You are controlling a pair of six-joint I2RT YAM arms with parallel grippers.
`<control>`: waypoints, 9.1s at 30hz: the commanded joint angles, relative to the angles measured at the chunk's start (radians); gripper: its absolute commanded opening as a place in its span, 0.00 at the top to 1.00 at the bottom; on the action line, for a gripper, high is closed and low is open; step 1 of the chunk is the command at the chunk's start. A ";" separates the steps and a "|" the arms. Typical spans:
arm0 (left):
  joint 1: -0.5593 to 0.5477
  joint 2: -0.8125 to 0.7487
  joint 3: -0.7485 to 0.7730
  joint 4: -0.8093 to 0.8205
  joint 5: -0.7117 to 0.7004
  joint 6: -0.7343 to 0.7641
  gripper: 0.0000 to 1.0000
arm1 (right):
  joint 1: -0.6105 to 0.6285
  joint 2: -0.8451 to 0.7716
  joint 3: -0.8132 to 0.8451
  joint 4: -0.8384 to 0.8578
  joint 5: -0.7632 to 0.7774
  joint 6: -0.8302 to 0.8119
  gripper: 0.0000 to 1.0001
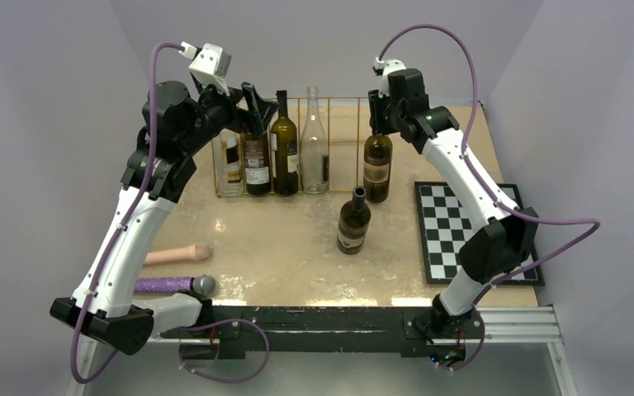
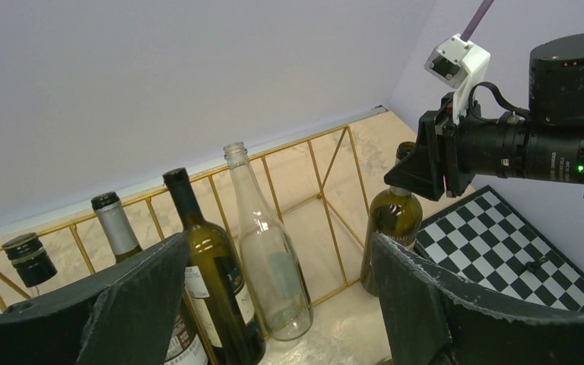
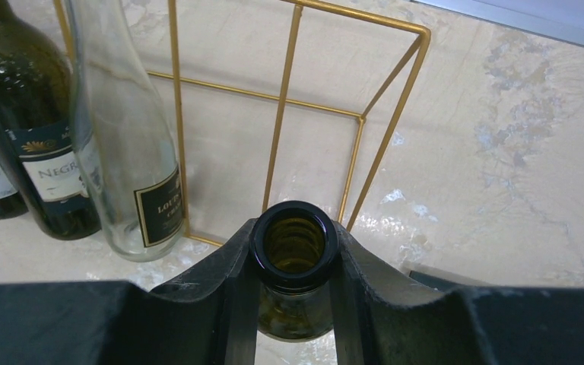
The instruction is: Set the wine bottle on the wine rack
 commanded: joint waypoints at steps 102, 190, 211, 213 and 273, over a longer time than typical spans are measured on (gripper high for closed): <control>-0.453 0.227 -0.361 0.496 0.458 0.121 0.19 | -0.186 -0.377 -0.390 0.205 -0.443 0.336 0.14; -0.349 0.775 0.520 0.093 -0.214 -0.050 1.00 | -0.232 -0.837 -0.624 0.034 -0.421 0.326 0.16; -0.324 0.829 0.627 0.100 -0.247 -0.010 1.00 | -0.232 -0.811 -0.593 -0.024 -0.428 0.287 0.16; -0.322 0.835 0.629 0.095 -0.241 -0.012 1.00 | -0.232 -0.811 -0.596 -0.024 -0.426 0.286 0.16; -0.265 0.942 0.574 0.178 -0.342 -0.021 0.16 | -0.232 -0.768 -0.586 -0.039 -0.354 0.242 0.11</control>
